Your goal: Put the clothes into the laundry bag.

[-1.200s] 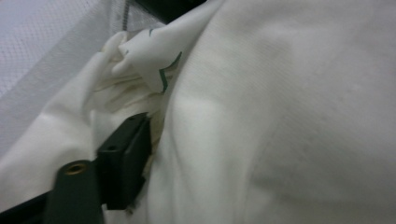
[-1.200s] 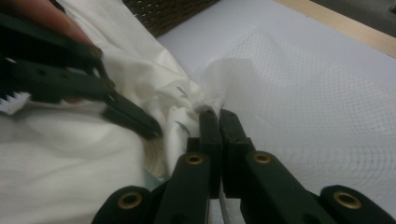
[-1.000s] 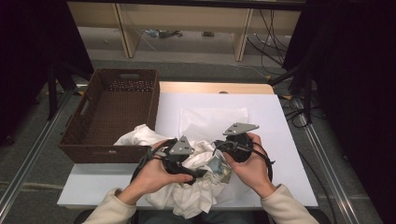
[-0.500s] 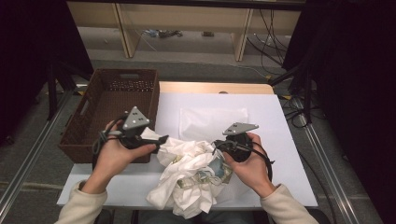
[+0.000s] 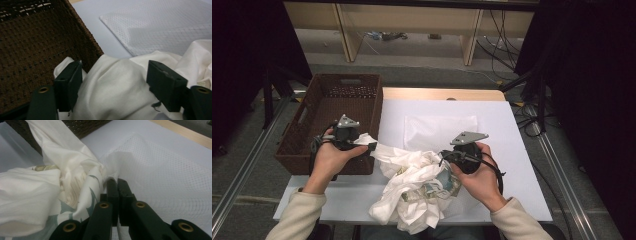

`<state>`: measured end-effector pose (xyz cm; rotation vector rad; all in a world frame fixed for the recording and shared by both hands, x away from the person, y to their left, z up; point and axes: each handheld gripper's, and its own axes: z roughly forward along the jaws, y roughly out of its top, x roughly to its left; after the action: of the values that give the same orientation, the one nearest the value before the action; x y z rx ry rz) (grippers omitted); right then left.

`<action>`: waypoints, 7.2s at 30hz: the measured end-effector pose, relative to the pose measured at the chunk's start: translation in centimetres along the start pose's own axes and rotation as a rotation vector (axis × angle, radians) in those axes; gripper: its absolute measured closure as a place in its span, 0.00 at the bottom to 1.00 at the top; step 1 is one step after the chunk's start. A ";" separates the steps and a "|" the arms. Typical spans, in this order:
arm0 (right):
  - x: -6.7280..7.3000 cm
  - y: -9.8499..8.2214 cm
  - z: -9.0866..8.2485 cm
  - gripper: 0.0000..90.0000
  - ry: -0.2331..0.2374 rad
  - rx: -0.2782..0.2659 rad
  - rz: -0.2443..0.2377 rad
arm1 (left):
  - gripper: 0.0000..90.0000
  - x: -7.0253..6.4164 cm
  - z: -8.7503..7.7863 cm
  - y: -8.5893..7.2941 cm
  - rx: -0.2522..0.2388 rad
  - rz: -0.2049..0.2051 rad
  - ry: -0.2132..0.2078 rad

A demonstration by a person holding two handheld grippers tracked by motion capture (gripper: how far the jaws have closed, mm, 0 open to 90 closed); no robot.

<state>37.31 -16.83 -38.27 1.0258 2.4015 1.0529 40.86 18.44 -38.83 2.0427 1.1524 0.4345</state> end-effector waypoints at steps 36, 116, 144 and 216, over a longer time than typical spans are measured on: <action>-0.1 0.0 0.0 1.00 -0.003 0.000 0.001 | 0.92 -2.4 -1.4 0.5 -0.226 0.004 0.043; -0.8 0.1 -0.1 1.00 -0.004 -0.002 0.008 | 0.55 -4.5 0.3 -0.4 -0.073 0.182 0.123; -0.8 0.1 -0.1 1.00 -0.004 -0.001 0.011 | 0.99 -8.7 -2.1 1.1 -0.303 0.116 -0.159; -1.2 0.7 -0.5 1.00 -0.011 -0.047 0.010 | 0.90 -18.6 5.3 2.3 -0.099 0.286 -0.457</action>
<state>38.17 -17.61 -37.37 1.0262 2.3539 1.0993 35.34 -0.27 -39.49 2.0803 0.5591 0.1411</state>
